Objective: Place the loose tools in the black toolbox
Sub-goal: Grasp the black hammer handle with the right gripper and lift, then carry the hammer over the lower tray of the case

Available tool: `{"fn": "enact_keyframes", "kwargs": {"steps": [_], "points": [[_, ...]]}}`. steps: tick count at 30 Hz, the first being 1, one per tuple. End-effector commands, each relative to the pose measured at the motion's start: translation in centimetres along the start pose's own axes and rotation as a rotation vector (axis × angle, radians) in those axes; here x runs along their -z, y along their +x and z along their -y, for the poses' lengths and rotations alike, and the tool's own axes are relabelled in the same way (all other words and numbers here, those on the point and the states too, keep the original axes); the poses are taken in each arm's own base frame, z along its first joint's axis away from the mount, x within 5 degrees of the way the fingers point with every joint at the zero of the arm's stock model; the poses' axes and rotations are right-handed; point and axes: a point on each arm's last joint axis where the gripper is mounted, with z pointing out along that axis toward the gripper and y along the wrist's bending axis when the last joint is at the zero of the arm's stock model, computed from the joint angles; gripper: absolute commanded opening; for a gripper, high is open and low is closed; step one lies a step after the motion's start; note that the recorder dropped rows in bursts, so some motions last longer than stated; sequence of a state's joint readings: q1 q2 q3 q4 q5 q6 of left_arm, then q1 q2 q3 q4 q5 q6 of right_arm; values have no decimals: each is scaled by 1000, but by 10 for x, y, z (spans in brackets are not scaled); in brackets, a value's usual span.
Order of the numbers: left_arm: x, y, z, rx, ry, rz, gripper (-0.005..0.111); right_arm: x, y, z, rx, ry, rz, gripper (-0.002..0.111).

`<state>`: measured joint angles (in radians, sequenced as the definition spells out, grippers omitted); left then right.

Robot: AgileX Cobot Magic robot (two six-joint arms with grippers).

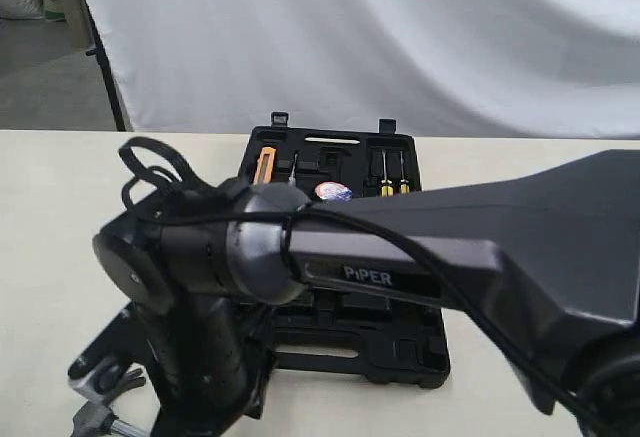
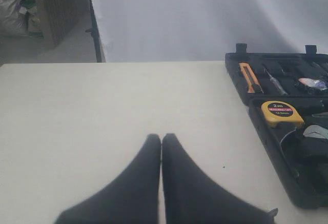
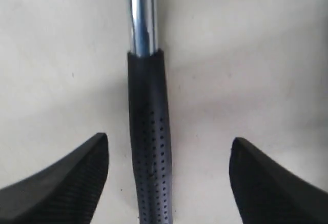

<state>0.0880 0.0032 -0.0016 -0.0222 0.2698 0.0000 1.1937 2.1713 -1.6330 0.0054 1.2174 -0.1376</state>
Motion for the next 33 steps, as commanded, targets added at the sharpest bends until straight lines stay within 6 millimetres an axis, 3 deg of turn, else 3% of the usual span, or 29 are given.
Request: {"fn": "enact_keyframes", "kwargs": {"steps": [1, 5, 13, 26, 33], "points": [[0, 0, 0, 7, 7, 2, 1, 27, -13, 4, -6, 18, 100, 64], [0, 0, 0, 7, 7, 2, 1, 36, -28, 5, -22, 17, 262, 64], [0, 0, 0, 7, 7, 2, 1, 29, -49, 0, -55, -48, 436, 64], [0, 0, 0, 7, 7, 2, 1, -11, -60, 0, -79, -77, 397, 64], [0, 0, 0, 7, 7, 2, 1, -22, -61, 1, -81, -79, 375, 64]]}}
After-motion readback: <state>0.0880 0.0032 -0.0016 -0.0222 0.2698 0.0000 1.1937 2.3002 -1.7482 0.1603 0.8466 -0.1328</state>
